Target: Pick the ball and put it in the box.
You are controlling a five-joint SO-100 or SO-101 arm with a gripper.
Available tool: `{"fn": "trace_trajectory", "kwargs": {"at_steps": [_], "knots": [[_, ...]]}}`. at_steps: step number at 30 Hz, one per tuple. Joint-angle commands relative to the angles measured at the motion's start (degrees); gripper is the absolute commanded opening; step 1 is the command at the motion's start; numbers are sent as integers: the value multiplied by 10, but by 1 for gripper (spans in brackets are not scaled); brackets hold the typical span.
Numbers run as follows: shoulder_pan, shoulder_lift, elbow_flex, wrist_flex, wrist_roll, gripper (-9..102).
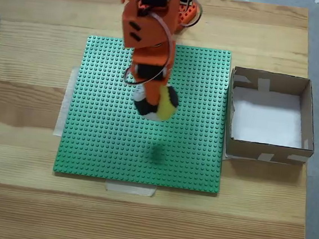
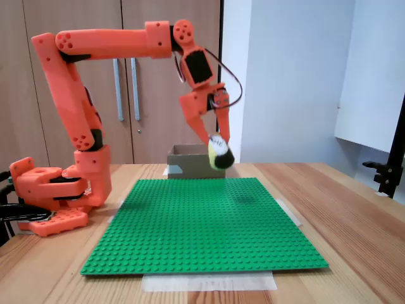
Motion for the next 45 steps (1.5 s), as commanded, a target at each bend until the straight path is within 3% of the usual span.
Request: {"fn": "trace_trajectory", "kwargs": {"at_steps": [1, 11, 24, 45], "knots": [[-36, 34, -78, 20, 14, -1], [-170, 35, -165, 37, 39, -1], [-326, 32, -179, -13, 61, -1], [-372, -67, -144, -67, 38, -1]]}}
